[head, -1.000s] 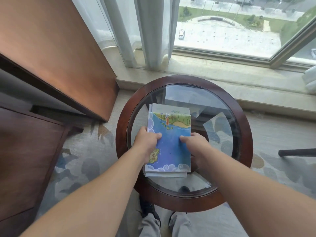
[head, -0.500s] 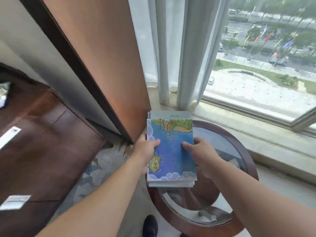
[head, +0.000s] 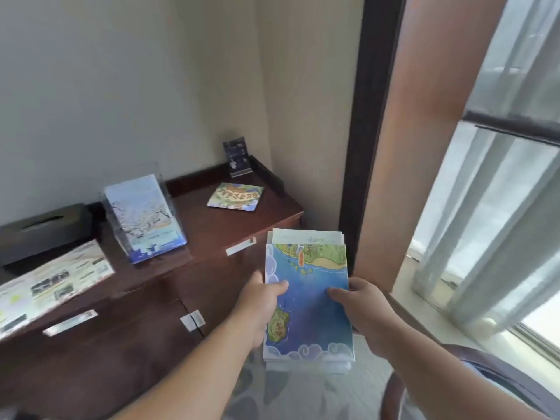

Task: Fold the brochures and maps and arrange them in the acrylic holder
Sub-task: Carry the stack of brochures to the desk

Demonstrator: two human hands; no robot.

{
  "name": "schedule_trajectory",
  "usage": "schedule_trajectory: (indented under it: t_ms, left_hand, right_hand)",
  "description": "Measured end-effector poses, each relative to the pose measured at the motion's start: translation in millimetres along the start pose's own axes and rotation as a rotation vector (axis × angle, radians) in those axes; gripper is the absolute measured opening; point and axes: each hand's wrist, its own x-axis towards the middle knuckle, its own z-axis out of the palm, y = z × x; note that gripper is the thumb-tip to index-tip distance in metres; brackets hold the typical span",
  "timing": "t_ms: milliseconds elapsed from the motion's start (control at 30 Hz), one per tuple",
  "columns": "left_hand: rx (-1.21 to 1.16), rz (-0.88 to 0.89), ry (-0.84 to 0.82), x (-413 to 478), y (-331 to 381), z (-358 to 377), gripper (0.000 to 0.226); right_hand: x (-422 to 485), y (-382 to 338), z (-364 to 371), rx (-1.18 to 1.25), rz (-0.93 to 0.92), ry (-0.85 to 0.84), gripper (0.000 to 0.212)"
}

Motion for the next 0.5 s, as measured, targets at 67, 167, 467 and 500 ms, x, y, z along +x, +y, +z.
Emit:
schedule_trajectory:
  t_ms: [67, 167, 467, 500]
  left_hand:
    - [-0.034, 0.014, 0.059, 5, 12, -49, 0.020]
    - [-0.049, 0.030, 0.129, 12, 26, -117, 0.020]
    - [-0.148, 0.051, 0.292, 30, 41, -253, 0.021]
    - [-0.153, 0.049, 0.310, 32, 39, -262, 0.019]
  right_hand:
    - [4, -22, 47, -0.036, -0.026, -0.053, 0.011]
    - [9, -47, 117, -0.060, -0.057, -0.118, 0.011]
    - [20, -97, 260, -0.156, -0.092, -0.231, 0.007]
    - [22, -100, 270, -0.171, -0.092, -0.243, 0.006]
